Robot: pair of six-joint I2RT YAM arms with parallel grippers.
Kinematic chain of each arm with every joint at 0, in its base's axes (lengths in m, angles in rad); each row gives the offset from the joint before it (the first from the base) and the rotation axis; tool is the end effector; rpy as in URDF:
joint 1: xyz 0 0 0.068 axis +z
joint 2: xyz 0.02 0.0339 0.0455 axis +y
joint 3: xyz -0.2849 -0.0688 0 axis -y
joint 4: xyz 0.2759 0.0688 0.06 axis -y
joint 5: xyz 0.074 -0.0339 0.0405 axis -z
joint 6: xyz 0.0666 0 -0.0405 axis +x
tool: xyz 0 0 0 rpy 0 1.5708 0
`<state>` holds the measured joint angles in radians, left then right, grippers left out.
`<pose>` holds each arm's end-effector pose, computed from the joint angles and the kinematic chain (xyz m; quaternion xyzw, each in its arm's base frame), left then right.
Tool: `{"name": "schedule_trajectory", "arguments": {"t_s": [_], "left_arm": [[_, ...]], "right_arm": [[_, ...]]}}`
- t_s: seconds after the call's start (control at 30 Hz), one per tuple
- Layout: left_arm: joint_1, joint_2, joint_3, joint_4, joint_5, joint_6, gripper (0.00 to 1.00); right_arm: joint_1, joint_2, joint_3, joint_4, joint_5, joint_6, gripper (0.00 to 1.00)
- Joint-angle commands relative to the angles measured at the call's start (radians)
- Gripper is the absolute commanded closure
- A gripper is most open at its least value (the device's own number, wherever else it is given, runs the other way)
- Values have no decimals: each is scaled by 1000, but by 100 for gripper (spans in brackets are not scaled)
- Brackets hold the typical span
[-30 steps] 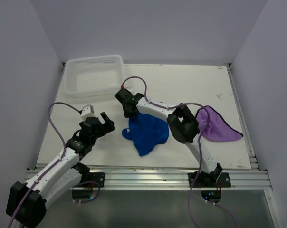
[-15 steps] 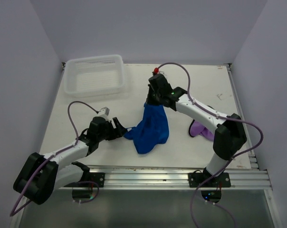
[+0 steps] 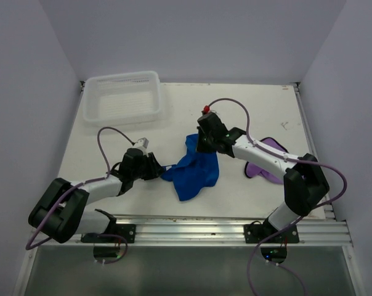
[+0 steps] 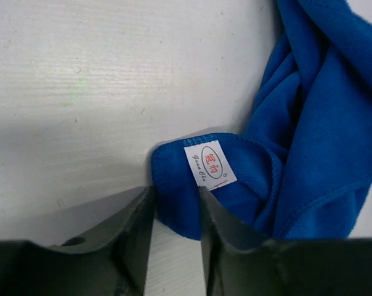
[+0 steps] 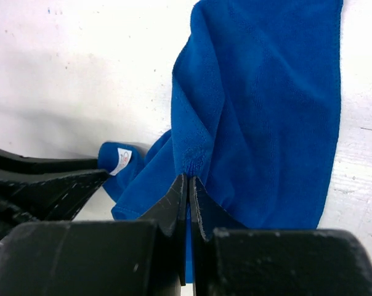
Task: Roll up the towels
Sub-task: Flatten the towel
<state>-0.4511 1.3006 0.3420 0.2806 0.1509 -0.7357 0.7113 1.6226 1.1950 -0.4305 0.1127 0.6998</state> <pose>0.2301 -0.1226 0.1090 -0.0953 0.8950 -0.2971 0.3189 0.3097 0.2570 0.2321 0.0143 0.9358 0.1857 0.2994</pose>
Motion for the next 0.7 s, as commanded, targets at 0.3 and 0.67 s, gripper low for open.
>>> {"name": "schedule_trajectory", "arguments": {"t_s": [0.3,0.67], "left_arm": [[-120,118,109,-167,-206,49,100],[23,-130,419,-521,-372,116,100]], "right_arm": [[-18,-142,-78,56,21,-6,100],[-268,-362,-86,-86,-5,-46,100]]}}
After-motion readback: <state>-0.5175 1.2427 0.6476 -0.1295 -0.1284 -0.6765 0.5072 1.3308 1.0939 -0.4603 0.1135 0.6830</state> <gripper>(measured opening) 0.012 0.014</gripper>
